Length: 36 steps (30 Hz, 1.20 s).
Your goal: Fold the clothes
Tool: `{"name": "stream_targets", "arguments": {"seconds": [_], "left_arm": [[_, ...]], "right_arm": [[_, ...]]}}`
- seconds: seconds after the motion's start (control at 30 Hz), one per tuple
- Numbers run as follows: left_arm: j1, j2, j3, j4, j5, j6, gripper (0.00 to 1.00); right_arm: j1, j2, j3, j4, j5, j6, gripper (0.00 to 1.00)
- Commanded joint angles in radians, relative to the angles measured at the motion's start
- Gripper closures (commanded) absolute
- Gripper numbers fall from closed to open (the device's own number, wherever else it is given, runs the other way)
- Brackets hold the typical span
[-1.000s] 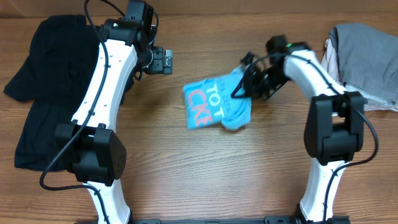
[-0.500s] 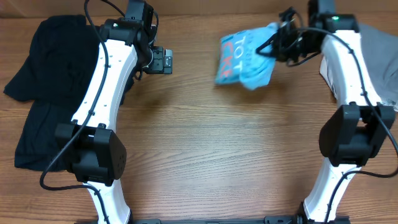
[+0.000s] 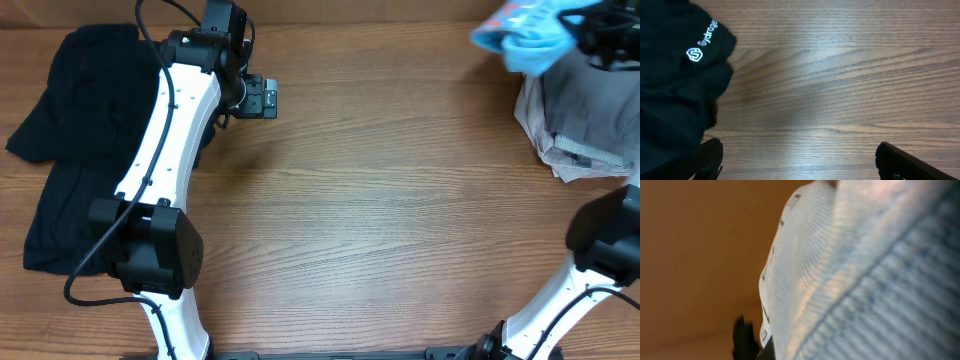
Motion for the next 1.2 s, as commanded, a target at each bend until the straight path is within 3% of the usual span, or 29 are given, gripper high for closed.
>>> {"name": "stream_targets", "arguments": {"seconds": [0.0, 0.2, 0.33, 0.57, 0.77, 0.9, 1.17], "left_arm": [[0.001, 0.004, -0.004, 0.014, -0.013, 0.016, 0.0], [0.001, 0.003, -0.004, 0.02, -0.013, 0.016, 0.0], [0.001, 0.003, -0.004, 0.02, -0.013, 0.016, 0.0], [0.001, 0.004, -0.004, 0.02, -0.013, 0.016, 0.0], [0.001, 0.003, -0.004, 0.023, -0.013, 0.016, 0.0], [0.001, 0.003, -0.004, 0.027, -0.013, 0.016, 0.0], [0.0, 0.003, -0.004, 0.053, -0.012, 0.016, 0.0]], "right_arm": [[-0.057, -0.051, 0.034, 0.026, 0.076, 0.154, 0.96], [-0.141, -0.051, 0.033, 0.039, 0.252, 0.295, 0.96], [-0.167, -0.051, 0.019, 0.098, 0.316, 0.314, 0.96], [-0.174, -0.046, -0.064, 0.254, 0.324, 0.343, 0.96], [-0.174, -0.04, -0.153, 0.285, 0.343, 0.352, 0.96], [-0.174, -0.04, -0.196, 0.227, 0.36, 0.349, 0.96], [-0.174, -0.04, -0.217, -0.064, 0.514, 0.348, 0.96]]}}
